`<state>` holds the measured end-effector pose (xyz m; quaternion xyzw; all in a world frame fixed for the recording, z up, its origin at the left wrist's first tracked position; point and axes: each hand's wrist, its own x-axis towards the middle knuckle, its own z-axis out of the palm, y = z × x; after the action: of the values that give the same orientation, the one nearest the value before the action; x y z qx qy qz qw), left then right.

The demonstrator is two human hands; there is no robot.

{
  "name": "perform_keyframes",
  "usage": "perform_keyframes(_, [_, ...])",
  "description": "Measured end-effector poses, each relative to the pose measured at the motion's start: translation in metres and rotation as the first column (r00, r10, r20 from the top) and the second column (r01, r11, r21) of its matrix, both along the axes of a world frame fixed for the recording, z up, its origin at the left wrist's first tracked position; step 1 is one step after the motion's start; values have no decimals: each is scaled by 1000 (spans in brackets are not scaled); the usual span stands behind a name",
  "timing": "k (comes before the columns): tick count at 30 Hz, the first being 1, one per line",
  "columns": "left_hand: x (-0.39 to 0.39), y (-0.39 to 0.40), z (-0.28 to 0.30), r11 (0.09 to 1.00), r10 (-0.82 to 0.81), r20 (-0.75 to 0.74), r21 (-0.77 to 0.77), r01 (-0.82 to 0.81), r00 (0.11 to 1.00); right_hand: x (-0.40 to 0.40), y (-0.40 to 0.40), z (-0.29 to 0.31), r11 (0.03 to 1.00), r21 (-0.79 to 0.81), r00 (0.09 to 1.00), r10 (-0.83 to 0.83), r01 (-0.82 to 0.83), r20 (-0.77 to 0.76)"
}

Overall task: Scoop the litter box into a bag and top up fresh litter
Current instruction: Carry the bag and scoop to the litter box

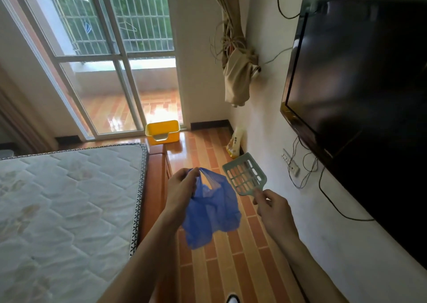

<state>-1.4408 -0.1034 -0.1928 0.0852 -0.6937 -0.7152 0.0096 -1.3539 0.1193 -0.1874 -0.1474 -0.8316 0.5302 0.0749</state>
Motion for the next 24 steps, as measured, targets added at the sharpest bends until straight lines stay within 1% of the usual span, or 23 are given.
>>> perform_keyframes(3, [-44,-6,-4,1000,9,-4,-24,-9,1000,-49,-4,-7,1000,12,1000,6,-6,-3])
perform_keyframes(8, [-128,-12,-9,997,5,-27,-75,-7,1000,-145,-14,-17,998,-39,999,41,-40,6])
perform_keyframes(11, [-179,-16,-8,994,18,-12,-106,-19,1000,-203,-20,-17,995,-84,998,59,-58,16])
perform_keyframes(18, [-283,-21,-4,988,26,19,-151,-23,999,-330,-29,-18,985,-150,997,79,-82,-26])
perform_keyframes(24, [-367,-31,-6,988,81,51,-138,-73,995,-420,-37,-23,984,-142,995,104,-103,-1])
